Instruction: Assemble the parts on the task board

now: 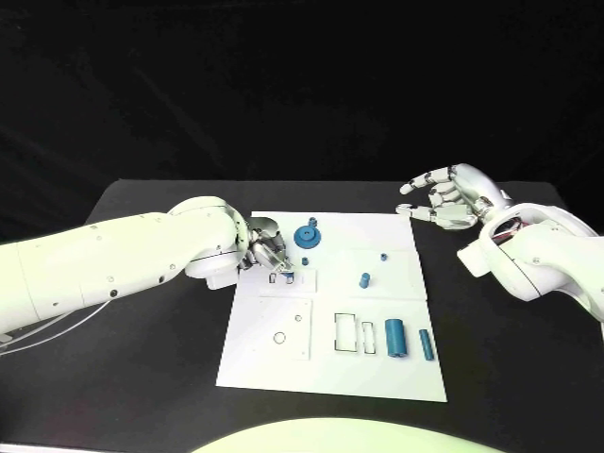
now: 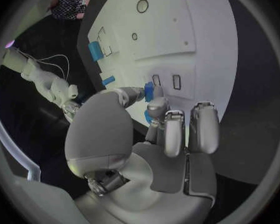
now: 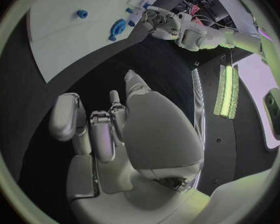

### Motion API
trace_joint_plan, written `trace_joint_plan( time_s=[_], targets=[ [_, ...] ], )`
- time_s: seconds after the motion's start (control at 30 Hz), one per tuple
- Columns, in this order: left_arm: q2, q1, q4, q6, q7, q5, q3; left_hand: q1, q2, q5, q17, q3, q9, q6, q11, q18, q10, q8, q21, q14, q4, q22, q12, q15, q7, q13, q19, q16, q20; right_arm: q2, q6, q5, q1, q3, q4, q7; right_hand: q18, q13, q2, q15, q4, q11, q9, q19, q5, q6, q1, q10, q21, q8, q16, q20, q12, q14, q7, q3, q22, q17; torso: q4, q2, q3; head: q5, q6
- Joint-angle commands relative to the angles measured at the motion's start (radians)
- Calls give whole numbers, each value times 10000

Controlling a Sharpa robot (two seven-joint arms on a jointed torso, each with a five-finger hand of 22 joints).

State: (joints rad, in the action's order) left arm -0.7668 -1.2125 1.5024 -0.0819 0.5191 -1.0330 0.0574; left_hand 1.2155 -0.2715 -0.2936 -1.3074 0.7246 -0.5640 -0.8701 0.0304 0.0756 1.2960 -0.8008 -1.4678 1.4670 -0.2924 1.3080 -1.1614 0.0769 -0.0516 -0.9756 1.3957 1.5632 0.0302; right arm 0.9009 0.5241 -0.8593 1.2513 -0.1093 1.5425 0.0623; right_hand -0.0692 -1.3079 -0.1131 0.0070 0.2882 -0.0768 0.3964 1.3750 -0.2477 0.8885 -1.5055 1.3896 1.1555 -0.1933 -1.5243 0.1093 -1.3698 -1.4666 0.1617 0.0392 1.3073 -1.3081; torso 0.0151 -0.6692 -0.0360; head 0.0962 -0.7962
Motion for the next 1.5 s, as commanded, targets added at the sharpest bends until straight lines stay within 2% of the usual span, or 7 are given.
trace_joint_plan(
  time_s=[0.03,0.13,0.23,0.33,1.07,1.3,1.5],
  targets=[
    [31,11,51,395,-57,-738,21,-60,-18,-47,-2451,1794,-1796,-245,31,-190,84,-36,-65,978,1755,36,-27,84,141,-15,82,-20,2,24,-160,-156,-11,0,19,72,-207,-415,-31,-41,34,-1,-6,-26,-31,-73,78,-42,-43,-47,66,-26,53,-731,4,-8,46,-1435,7,2,2,38,3],
    [54,18,55,410,-51,-799,44,-81,-26,-79,-2447,1818,-1801,-263,37,-198,112,-36,-79,977,1773,73,-43,90,146,-41,108,-22,-5,32,-164,-158,-12,0,29,75,-207,-415,-31,-41,34,-1,-6,-26,-31,-73,78,-42,-43,-47,66,-26,53,-731,4,-8,46,-1435,27,-2,2,57,10],
    [88,23,46,382,-46,-826,60,-90,-28,-92,-2447,1827,-1802,-270,38,-197,115,-36,-78,978,1779,71,-39,92,147,-35,107,-22,-7,34,-164,-159,-13,0,32,79,-207,-415,-31,-41,34,-1,-6,-26,-31,-73,78,-42,-43,-47,66,-26,53,-731,4,-8,46,-1435,24,-1,-2,67,14],
    [124,31,37,287,-37,-840,72,-111,-30,-114,-2447,1842,-1806,-283,42,-199,128,-36,-81,978,1785,76,-40,95,150,-39,112,-22,-11,35,-169,-160,-14,0,35,83,-207,-415,-31,-41,34,-1,-6,-26,-31,-73,78,-42,-43,-47,66,-26,53,-731,4,-8,46,-1435,15,-1,12,66,-8],
    [201,94,-97,-437,48,-991,129,-164,-24,-172,-2444,1888,-1815,-311,51,-204,141,-34,-90,977,1813,101,-13,104,161,-9,132,-24,-21,49,-200,-160,-15,0,44,87,-206,-418,-28,-39,29,-1,-9,-20,-34,-81,129,-37,-46,-63,73,-25,47,-728,2,-19,48,-1424,0,-9,14,50,-119],
    [202,124,-105,-543,57,-1003,141,-173,-23,-180,-2454,1896,-1816,-315,53,-206,145,-33,-93,981,1820,108,-12,105,162,-10,136,-18,-23,37,-229,-160,-20,0,37,88,-206,-418,-28,-39,29,-1,-9,-20,-34,-81,129,-37,-46,-63,73,-25,47,-728,2,-19,48,-1424,26,-1,11,66,-137],
    [189,139,-97,-614,61,-999,149,-182,-21,-188,-2460,1904,-1818,-318,54,-206,153,-32,-94,982,1825,111,-17,106,163,-20,138,-16,-25,27,-260,-160,-24,0,-4,80,-206,-418,-28,-39,29,-1,-9,-20,-34,-81,129,-37,-46,-63,73,-25,47,-728,2,-19,48,-1424,17,3,4,70,-155]
  ],
)
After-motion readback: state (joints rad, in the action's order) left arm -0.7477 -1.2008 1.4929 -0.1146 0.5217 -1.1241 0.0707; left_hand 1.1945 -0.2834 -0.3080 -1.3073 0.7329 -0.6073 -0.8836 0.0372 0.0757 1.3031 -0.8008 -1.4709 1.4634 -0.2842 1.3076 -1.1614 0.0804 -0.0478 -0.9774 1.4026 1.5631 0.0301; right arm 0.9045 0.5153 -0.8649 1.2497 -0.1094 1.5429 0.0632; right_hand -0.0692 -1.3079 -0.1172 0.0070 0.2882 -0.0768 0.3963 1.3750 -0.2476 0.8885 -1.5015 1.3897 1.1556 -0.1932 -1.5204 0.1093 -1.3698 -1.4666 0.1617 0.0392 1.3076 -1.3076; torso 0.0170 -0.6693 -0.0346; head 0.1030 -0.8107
